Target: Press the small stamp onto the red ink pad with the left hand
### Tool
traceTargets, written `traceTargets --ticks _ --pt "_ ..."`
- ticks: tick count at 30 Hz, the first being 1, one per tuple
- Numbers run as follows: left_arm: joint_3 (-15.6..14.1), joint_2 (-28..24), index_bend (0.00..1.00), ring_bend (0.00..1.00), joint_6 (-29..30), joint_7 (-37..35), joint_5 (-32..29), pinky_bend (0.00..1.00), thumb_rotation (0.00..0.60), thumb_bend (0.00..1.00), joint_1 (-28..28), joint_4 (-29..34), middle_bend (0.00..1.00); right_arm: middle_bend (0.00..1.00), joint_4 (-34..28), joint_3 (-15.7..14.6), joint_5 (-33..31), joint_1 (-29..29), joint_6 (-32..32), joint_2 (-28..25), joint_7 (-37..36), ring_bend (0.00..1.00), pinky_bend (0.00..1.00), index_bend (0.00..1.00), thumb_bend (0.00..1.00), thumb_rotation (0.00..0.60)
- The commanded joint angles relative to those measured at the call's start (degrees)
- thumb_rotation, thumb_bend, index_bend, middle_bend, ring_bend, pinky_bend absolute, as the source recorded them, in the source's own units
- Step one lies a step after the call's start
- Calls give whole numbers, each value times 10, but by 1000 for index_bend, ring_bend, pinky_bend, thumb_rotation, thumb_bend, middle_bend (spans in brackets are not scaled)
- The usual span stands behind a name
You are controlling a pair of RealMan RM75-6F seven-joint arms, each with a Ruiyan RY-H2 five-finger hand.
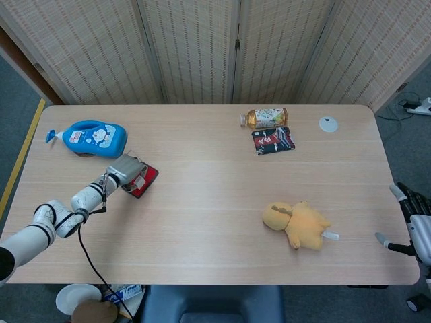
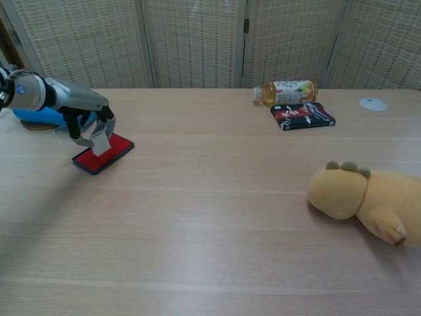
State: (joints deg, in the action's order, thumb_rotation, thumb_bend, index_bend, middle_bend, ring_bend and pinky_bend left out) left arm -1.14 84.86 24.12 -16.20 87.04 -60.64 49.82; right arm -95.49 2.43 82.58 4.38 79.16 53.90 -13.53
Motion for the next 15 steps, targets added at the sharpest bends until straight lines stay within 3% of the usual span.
traceTargets --ticks 1,15 --pt "-11 11 639 275 11 -22 13 404 600 328 0 -15 490 0 0 0 0 0 -1 0 1 0 0 0 192 600" --pt "-36 24 642 275 42 -67 35 403 600 328 6 -44 494 0 -3 0 5 -3 3 0 5 0 0 0 192 600"
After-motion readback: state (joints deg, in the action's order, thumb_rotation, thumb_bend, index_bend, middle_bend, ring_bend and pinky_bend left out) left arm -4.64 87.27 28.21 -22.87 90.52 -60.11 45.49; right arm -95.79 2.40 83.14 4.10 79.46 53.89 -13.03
